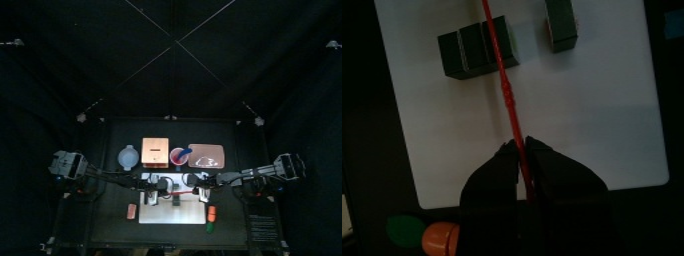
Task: Place sushi on board then cut the sushi with the knife then place the pieces on the plate
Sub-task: Cut the sushi into 4 pieces
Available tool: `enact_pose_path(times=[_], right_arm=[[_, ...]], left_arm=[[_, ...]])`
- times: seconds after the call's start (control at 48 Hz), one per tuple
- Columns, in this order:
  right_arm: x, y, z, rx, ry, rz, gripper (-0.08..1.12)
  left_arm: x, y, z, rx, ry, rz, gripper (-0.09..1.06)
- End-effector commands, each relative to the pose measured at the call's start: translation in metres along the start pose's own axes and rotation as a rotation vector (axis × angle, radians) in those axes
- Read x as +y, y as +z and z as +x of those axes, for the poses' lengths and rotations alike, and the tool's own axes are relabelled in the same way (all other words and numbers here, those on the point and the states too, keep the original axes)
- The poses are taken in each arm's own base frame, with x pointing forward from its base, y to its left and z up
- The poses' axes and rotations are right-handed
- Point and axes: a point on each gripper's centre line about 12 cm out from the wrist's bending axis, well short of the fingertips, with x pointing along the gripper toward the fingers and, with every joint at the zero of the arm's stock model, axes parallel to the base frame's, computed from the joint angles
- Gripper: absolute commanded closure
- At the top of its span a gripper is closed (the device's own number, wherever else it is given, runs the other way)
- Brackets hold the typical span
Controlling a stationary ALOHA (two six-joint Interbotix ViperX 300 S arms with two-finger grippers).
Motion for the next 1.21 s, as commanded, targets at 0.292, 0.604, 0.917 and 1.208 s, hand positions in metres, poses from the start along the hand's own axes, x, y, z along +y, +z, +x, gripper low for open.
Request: enact_pose_path(times=[0.292, 0.604, 0.917, 1.208], right_arm=[[0.008, 0.003, 0.003, -0.018, 0.027, 0.026, 0.66], [0.008, 0.0, 0.01, 0.002, 0.026, 0.031, 0.66], [0.007, -0.003, 0.014, 0.016, 0.021, 0.031, 0.66], [0.007, -0.004, 0.018, 0.028, 0.017, 0.034, 0.66]], left_arm=[[-0.017, 0.009, 0.0, -0.027, -0.033, 0.0, 0.59], [-0.016, 0.003, 0.005, -0.006, -0.029, -0.001, 0.59], [-0.015, -0.001, 0.01, 0.009, -0.027, 0.003, 0.59], [-0.014, -0.004, 0.011, 0.016, -0.024, 0.004, 0.59]])
